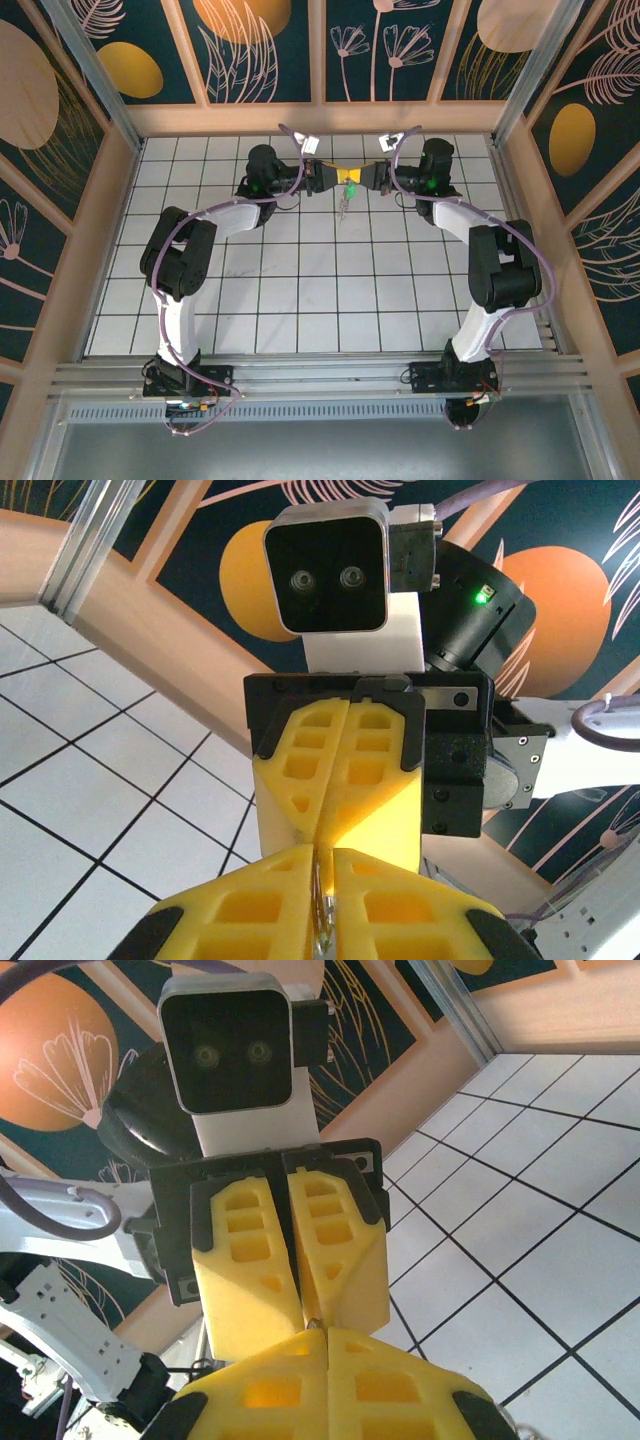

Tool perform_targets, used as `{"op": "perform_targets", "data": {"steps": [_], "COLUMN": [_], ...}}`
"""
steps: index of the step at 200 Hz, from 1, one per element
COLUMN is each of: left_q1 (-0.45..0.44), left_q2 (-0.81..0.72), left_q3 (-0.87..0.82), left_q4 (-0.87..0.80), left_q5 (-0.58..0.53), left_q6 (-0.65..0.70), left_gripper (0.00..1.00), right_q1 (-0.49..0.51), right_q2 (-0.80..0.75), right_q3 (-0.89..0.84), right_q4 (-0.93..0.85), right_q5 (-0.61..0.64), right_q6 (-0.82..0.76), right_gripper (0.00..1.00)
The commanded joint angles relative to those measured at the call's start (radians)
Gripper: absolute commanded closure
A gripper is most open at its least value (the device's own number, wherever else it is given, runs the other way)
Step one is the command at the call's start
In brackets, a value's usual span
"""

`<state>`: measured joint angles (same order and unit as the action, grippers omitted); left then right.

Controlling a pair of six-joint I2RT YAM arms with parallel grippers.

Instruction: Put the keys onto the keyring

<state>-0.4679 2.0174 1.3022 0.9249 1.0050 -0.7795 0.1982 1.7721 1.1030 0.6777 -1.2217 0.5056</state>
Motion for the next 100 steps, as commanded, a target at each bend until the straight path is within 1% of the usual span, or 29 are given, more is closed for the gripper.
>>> {"op": "perform_targets", "data": {"steps": [1,48,75,100], "left_q1": [-0.014,-0.014,-0.015,-0.021], "left_q2": [-0.016,-0.020,-0.017,-0.011], "left_q3": [-0.028,-0.059,-0.063,-0.055], "left_q4": [0.131,0.198,0.226,0.227], "left_q5": [0.012,-0.011,-0.015,-0.019], "left_q6": [-0.054,-0.091,-0.111,-0.113], "left_gripper": [0.87,0.85,0.91,0.91], "right_q1": [-0.005,-0.004,-0.003,0.002], "right_q2": [-0.027,-0.028,-0.029,-0.031], "right_q3": [-0.009,-0.018,-0.021,-0.021], "right_q4": [0.066,0.081,0.094,0.101], "right_q5": [0.039,0.051,0.048,0.039], "right_q6": [0.018,0.032,0.043,0.047], "right_gripper": [1.00,1.00,1.00,1.00]}}
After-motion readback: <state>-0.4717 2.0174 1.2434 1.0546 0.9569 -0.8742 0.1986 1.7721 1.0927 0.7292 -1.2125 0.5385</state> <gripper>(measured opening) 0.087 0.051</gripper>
